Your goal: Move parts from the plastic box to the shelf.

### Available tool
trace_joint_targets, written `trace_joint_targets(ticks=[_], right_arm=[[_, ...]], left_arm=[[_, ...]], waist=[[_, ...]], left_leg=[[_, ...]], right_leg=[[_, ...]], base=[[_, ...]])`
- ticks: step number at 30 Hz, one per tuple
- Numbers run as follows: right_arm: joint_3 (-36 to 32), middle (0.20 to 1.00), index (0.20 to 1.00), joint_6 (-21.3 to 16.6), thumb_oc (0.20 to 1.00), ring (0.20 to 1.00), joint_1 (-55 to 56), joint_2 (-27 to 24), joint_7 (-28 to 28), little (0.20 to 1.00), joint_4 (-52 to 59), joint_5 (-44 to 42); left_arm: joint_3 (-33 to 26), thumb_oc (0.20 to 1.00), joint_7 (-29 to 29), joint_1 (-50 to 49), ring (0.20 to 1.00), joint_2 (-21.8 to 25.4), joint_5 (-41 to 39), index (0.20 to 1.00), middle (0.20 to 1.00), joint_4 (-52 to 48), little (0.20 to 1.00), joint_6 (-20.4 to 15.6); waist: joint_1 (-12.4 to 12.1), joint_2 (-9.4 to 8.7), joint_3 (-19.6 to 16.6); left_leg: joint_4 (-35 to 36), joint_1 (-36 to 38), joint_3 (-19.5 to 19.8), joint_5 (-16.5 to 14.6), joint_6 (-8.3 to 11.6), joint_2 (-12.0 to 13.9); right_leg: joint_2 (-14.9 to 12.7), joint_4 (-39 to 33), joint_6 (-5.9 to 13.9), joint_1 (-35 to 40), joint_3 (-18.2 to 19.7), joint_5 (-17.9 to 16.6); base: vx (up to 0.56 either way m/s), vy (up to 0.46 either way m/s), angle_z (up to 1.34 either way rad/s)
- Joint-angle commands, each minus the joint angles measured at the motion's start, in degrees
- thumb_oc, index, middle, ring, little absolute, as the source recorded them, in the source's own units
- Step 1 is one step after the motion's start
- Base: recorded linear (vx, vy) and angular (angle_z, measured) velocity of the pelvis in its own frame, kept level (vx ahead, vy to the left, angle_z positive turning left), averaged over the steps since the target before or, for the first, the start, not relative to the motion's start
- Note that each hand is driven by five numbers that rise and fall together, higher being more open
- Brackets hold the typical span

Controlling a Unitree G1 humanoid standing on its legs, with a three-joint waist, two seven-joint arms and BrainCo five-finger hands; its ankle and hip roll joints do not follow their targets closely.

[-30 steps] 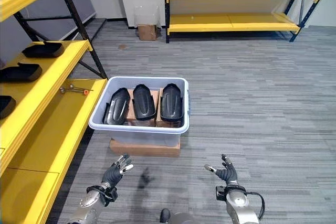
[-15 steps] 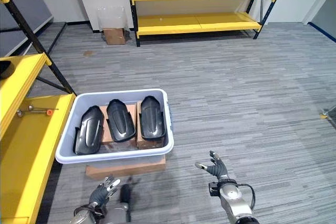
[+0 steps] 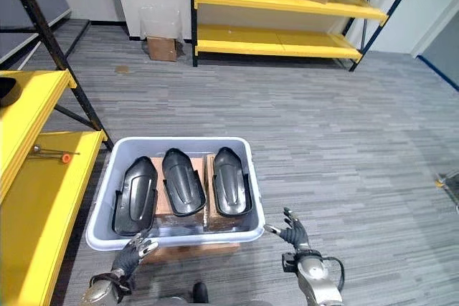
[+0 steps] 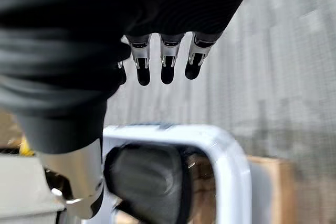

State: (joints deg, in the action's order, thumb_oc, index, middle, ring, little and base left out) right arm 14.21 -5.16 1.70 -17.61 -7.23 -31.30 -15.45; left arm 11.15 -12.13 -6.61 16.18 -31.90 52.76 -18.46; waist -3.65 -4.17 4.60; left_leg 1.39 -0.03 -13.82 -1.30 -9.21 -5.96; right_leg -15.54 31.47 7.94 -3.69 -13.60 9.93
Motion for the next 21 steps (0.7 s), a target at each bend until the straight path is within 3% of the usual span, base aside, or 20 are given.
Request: trace_joint_targets(ticks=[1, 3, 4, 7, 14, 21], right_arm=[[-0.69, 1.000, 1.000, -1.24, 1.000, 1.000, -1.42, -1.78, -2.78, 1.000, 2.13, 0.05], [-0.42, 1.000, 1.000, -1.13, 1.000, 1.000, -1.54, -2.20, -2.90, 1.000, 2.48, -0.15], [-0.17, 1.000, 1.000, -1.21, 1.000, 1.000, -1.60, -2.04, -2.94, 1.000, 2.61, 0.11], [-0.73, 1.000, 1.000, -0.32, 1.000, 1.000, -1.13, -2.13, -3.47, 1.000, 2.51, 0.17], [0.33, 1.000, 1.000, 2.16, 1.000, 1.000, -1.24, -1.89, -5.06, 1.000, -1.31, 1.54], [1.08, 1.000, 1.000, 3.25, 1.000, 1.000, -1.13, -1.71, -5.32, 1.000, -1.92, 1.42]], left_arm=[[-1.31, 1.000, 0.14, 0.37, 1.000, -2.06, 0.52, 1.000, 1.000, -3.37, 1.000, -4.01], [-0.82, 1.000, 0.48, 0.01, 1.000, -2.37, 0.23, 1.000, 1.000, -4.23, 1.000, -3.46], [-0.33, 1.000, 1.07, -0.23, 1.000, -2.37, 0.12, 1.000, 1.000, -5.03, 1.000, -3.50], [0.84, 1.000, 1.67, -0.11, 1.000, -2.84, 0.73, 1.000, 1.000, -5.63, 1.000, -3.58], [1.78, 1.000, -0.16, 0.46, 1.000, -3.29, 0.75, 1.000, 1.000, -5.75, 1.000, -4.27], [2.30, 1.000, -0.18, 0.84, 1.000, -3.39, -1.16, 1.000, 1.000, -7.49, 1.000, -4.45]], waist=[[1.15, 0.73, 1.61], [2.38, 0.44, 1.89], [2.89, 0.10, 2.34], [4.18, 0.49, 2.24], [3.70, 0.74, 0.78], [4.19, 1.00, 0.91]], left_leg=[[-0.53, 0.63, 4.47, 1.81, 4.56, 5.42], [0.38, 2.06, 5.05, 1.53, 5.20, 5.25], [0.78, 3.32, 5.12, 0.86, 5.16, 4.79], [1.39, 3.58, 7.07, 0.81, 5.57, 4.85], [2.43, 3.52, 6.72, 2.61, 6.83, 5.53], [2.22, 4.21, 5.78, 2.34, 6.95, 6.03]], right_leg=[[6.89, -13.09, -3.03, 2.04, -0.22, -12.55], [9.80, -19.14, -3.22, -0.16, 0.79, -12.38], [9.17, -19.74, -2.36, -2.90, 1.43, -16.38], [11.13, -24.18, -3.38, -2.27, 5.10, -14.12], [12.22, -28.49, -4.76, 3.70, 4.58, -12.46], [12.63, -28.21, -5.34, 4.97, 4.43, -11.41]], base=[[0.06, -0.054, -0.30], [0.07, -0.081, 0.04], [0.05, -0.077, 0.28], [0.06, -0.098, 0.22], [0.07, -0.129, 0.15], [0.05, -0.085, -0.05]])
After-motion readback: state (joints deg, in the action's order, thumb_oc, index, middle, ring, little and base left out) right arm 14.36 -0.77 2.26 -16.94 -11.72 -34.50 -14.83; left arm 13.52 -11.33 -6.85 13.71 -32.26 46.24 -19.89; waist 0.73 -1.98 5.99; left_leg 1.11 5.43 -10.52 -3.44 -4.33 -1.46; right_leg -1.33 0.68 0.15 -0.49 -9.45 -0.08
